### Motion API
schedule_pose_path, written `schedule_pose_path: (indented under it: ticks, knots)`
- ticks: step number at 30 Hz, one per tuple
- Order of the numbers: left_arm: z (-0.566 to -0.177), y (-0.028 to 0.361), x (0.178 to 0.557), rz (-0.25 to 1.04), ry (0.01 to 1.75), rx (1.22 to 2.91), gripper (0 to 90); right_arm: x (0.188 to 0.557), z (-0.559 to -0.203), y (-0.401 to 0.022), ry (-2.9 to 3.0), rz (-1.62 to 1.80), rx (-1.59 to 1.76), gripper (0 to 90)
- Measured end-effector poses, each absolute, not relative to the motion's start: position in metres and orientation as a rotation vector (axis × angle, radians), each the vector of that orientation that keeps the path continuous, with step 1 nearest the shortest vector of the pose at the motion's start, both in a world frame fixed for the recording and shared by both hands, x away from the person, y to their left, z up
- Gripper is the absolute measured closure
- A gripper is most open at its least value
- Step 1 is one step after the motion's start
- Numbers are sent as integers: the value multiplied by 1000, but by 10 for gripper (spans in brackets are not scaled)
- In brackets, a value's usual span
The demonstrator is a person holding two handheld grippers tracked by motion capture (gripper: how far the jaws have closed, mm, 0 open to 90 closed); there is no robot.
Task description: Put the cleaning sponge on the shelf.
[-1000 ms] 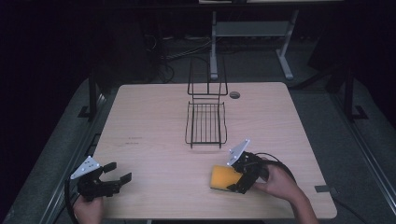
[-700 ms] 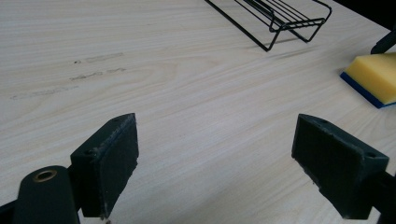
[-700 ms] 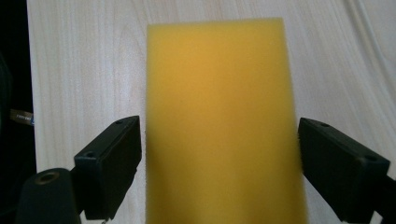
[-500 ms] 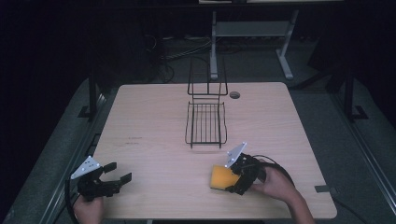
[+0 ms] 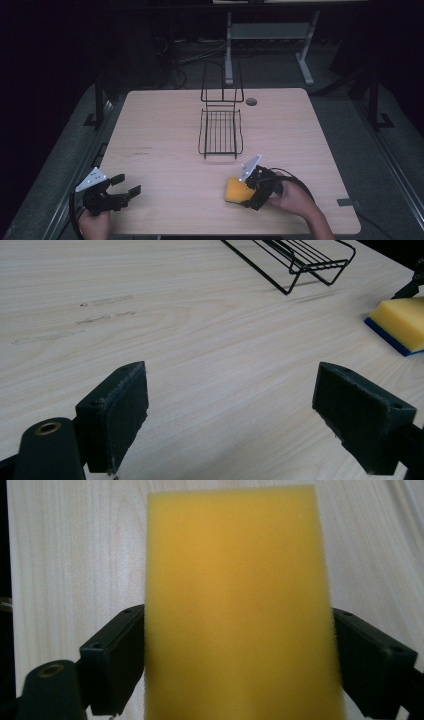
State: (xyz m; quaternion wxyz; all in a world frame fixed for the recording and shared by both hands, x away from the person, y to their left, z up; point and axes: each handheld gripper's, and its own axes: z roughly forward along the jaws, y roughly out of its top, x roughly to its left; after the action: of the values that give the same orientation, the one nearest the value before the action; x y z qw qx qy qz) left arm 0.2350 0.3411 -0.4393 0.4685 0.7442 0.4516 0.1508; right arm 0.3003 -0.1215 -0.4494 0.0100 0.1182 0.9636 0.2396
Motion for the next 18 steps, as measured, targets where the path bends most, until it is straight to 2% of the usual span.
schedule_pose_path:
  ticks: [16, 18]
  knots:
    - [-439, 341, 235, 367, 1106, 1822, 140, 300, -451, -120, 3005, 733, 349, 161]
    - [-439, 342, 235, 366, 1107, 1821, 140, 300, -451, -120, 3006, 732, 351, 185]
